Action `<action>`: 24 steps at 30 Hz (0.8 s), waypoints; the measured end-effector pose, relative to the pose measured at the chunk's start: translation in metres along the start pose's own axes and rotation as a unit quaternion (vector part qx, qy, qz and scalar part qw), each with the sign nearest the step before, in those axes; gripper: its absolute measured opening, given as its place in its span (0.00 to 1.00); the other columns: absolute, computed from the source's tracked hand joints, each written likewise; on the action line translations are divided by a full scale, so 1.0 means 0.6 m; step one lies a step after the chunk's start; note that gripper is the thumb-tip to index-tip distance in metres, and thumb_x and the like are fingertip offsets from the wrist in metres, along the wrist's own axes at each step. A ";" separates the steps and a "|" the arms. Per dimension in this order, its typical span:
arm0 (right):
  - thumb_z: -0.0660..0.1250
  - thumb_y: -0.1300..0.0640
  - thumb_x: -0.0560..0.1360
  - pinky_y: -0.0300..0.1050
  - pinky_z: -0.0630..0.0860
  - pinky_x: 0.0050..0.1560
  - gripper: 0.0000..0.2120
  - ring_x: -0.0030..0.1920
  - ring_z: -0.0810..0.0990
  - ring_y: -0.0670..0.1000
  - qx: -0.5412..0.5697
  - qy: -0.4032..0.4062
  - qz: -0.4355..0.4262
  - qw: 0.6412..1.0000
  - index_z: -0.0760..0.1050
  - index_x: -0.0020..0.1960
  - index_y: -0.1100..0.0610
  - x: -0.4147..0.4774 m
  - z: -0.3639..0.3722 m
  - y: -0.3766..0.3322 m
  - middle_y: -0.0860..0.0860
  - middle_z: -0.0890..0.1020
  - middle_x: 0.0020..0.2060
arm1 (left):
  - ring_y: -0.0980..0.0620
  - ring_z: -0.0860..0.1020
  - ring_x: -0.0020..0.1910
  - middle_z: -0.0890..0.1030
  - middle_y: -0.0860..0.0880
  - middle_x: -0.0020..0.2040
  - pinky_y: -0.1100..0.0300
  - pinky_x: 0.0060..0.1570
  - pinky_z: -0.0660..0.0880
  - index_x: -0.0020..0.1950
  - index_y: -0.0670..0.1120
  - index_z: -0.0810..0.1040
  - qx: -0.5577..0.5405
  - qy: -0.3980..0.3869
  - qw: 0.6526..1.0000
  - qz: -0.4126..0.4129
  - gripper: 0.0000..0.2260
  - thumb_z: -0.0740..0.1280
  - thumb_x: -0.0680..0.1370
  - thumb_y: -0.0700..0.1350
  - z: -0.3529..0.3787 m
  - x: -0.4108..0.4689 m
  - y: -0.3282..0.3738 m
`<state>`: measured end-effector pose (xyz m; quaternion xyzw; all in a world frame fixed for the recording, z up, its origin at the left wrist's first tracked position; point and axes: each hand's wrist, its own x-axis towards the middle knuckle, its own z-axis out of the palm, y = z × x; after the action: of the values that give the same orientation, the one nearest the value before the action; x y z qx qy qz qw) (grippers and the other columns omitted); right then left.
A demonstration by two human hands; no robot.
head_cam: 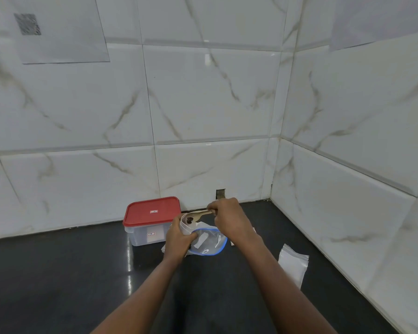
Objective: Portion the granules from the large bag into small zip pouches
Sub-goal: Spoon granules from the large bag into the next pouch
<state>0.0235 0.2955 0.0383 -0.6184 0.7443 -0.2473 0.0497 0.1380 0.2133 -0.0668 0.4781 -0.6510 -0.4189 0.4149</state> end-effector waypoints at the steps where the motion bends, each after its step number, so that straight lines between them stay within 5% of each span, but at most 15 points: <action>1: 0.60 0.70 0.75 0.44 0.75 0.59 0.19 0.57 0.78 0.54 -0.014 -0.004 -0.012 1.000 0.77 0.63 0.59 0.000 0.001 -0.002 0.57 0.81 0.56 | 0.44 0.76 0.56 0.78 0.46 0.56 0.45 0.56 0.76 0.62 0.46 0.70 -0.003 0.001 1.000 -0.002 0.23 0.73 0.70 0.38 0.000 0.001 -0.002; 6: 0.59 0.71 0.74 0.46 0.76 0.57 0.19 0.55 0.79 0.55 -0.038 -0.004 -0.028 0.999 0.78 0.61 0.60 0.000 -0.003 -0.006 0.58 0.81 0.54 | 0.43 0.77 0.54 0.78 0.44 0.56 0.44 0.55 0.77 0.63 0.46 0.70 0.005 0.008 1.000 0.006 0.23 0.72 0.70 0.40 0.000 0.004 -0.003; 10: 0.56 0.69 0.74 0.42 0.74 0.51 0.19 0.53 0.80 0.57 0.014 0.029 0.087 0.996 0.79 0.58 0.60 -0.006 -0.022 0.005 0.59 0.81 0.54 | 0.45 0.76 0.53 0.78 0.45 0.53 0.57 0.47 0.76 0.61 0.44 0.71 -0.011 0.010 1.000 0.010 0.20 0.72 0.71 0.39 -0.005 0.005 -0.002; 14: 0.57 0.63 0.75 0.44 0.72 0.44 0.08 0.49 0.79 0.57 0.013 -0.030 0.192 0.981 0.74 0.50 0.62 -0.010 -0.016 0.012 0.58 0.77 0.50 | 0.47 0.76 0.52 0.77 0.46 0.52 0.67 0.39 0.72 0.60 0.44 0.71 -0.018 0.010 1.000 0.015 0.19 0.72 0.71 0.38 -0.011 0.003 0.000; 20: 0.56 0.64 0.79 0.48 0.74 0.58 0.15 0.60 0.77 0.59 0.046 -0.096 0.197 0.975 0.72 0.63 0.64 -0.009 0.089 0.005 0.60 0.74 0.62 | 0.52 0.77 0.46 0.79 0.51 0.45 0.71 0.37 0.70 0.52 0.50 0.74 -0.021 0.017 0.999 0.034 0.14 0.71 0.71 0.37 -0.019 -0.004 -0.006; 22: 0.56 0.64 0.80 0.40 0.74 0.55 0.15 0.61 0.77 0.57 0.065 -0.115 0.190 0.973 0.72 0.65 0.65 -0.007 0.114 0.001 0.60 0.74 0.63 | 0.56 0.76 0.44 0.79 0.52 0.45 0.73 0.36 0.70 0.52 0.50 0.74 -0.014 0.010 0.999 0.041 0.13 0.71 0.71 0.38 -0.024 -0.005 -0.009; 24: 0.54 0.65 0.81 0.25 0.72 0.36 0.15 0.52 0.78 0.53 0.163 -0.110 0.197 0.961 0.72 0.64 0.67 -0.010 0.131 -0.005 0.60 0.78 0.56 | 0.56 0.77 0.45 0.80 0.53 0.45 0.73 0.37 0.70 0.52 0.49 0.75 -0.013 0.004 0.999 0.044 0.13 0.71 0.71 0.38 -0.027 -0.006 -0.013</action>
<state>0.0573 0.2769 -0.0308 -0.4665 0.7909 -0.2813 0.2787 0.1559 0.2125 -0.0700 0.4452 -0.6644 -0.4070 0.4413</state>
